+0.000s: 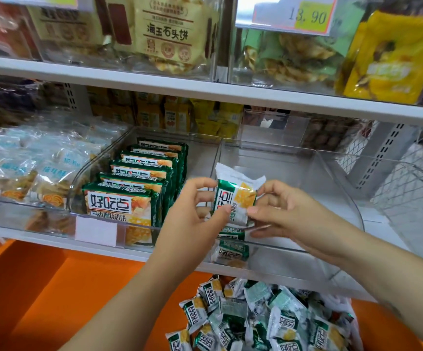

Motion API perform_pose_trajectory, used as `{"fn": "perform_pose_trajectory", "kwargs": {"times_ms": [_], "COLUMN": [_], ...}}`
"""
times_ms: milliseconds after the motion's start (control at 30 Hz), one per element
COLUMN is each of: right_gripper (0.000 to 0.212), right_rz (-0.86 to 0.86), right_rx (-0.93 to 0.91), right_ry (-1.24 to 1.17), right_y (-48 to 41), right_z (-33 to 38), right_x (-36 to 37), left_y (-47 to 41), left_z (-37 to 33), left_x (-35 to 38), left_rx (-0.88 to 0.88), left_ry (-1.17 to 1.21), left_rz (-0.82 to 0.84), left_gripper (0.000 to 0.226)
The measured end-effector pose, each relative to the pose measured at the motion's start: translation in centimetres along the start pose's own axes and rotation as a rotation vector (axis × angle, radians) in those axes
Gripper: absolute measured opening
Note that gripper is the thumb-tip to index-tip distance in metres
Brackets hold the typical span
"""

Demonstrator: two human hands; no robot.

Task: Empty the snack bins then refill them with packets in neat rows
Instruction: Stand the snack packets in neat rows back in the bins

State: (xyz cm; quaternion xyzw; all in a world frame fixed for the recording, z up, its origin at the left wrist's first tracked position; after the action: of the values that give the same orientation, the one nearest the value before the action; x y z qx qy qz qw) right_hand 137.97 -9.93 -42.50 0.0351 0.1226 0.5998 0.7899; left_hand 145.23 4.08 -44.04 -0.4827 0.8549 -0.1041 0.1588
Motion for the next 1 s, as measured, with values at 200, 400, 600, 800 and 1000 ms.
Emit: {"fn": "perform_pose_trajectory", "kwargs": {"times_ms": [200, 400, 600, 800, 1000], "right_gripper": [0.057, 0.023, 0.028, 0.023, 0.010], "right_rz": [-0.041, -0.289, -0.453, -0.274, -0.004], "right_rx": [-0.371, -0.354, -0.208, -0.130, 0.072], "right_ry": [0.661, 0.641, 0.610, 0.763, 0.660], "right_y": [0.8, -3.4, -10.4, -14.8, -15.2], "right_z": [4.3, 4.0, -1.2, -3.7, -6.2], "right_x": [0.5, -4.6, -7.8, -5.0, -3.4], "left_y": [-0.2, -0.9, -1.2, -1.2, -1.0], "left_z": [-1.1, -0.4, 2.3, 3.2, 3.8], "left_x": [-0.5, -2.4, -1.7, -1.4, -1.7], "left_rx": [0.165, 0.136, -0.023, -0.073, -0.094], "left_ry": [-0.203, -0.194, -0.325, -0.306, -0.327], "left_rz": [0.079, -0.019, 0.100, 0.129, 0.147], "left_gripper": [0.034, 0.032, 0.025, 0.025, 0.025]}}
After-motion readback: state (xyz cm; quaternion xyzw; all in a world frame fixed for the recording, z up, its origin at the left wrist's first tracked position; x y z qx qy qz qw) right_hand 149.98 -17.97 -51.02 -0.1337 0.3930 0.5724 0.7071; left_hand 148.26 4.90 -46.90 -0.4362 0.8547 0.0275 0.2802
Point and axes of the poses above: each hand's wrist, its own y-axis away from the middle knuckle, its own x-axis out of the palm, z = x × y, the point moved 6 cm from there along -y, towards the middle knuckle, and after that the axes turned 6 degrees about x, right-handed, at the moved point
